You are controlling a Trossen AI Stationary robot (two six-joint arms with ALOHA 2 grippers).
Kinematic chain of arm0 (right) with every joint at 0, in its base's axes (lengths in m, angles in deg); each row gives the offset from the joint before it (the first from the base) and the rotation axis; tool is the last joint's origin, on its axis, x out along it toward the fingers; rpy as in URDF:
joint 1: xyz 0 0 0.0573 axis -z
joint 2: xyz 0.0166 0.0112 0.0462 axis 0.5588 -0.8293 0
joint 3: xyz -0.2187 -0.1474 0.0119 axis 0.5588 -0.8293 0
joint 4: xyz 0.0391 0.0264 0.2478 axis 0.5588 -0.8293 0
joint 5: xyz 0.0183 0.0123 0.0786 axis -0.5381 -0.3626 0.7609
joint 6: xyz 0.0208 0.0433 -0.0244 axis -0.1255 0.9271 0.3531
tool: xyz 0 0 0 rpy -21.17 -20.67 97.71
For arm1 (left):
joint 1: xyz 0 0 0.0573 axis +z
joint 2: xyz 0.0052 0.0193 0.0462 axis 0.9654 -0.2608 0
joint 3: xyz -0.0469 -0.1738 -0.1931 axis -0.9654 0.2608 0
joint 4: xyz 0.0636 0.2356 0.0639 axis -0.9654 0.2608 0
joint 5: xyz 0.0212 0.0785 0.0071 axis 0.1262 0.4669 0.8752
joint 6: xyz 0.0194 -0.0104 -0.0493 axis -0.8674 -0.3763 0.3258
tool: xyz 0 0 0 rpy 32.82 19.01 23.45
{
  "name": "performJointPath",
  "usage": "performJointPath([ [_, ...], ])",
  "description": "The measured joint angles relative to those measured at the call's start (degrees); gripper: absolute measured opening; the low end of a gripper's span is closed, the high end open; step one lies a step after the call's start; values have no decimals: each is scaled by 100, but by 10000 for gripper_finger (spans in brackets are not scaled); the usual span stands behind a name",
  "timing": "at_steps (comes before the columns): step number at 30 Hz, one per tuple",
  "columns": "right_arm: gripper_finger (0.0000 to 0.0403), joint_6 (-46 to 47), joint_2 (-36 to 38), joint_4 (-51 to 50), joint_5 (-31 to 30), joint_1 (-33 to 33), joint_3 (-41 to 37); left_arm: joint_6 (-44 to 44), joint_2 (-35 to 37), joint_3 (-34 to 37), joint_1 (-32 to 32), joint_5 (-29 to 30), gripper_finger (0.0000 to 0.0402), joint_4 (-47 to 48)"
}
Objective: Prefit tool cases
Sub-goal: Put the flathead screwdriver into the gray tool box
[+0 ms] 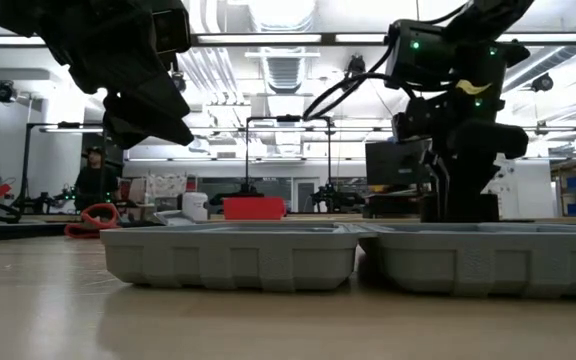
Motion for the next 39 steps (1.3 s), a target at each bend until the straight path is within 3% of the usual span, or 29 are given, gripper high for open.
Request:
performJointPath([
  [20, 121, -119, -563, 338, -165, 3, -59, 0, 0, -2, 0, 1, 169, 25],
  [24, 92, -160, -639, 392, -187, 3, -56, 0, 0, -2, 0, 0, 172, 20],
  [30, 11, -155, -657, 427, -180, 0, -59, 0, 0, -2, -4, -2, 165, 43],
  [39, 3, -37, -330, 175, -223, -56, -2, 0, 0, -2, -2, -4, 168, 42],
])
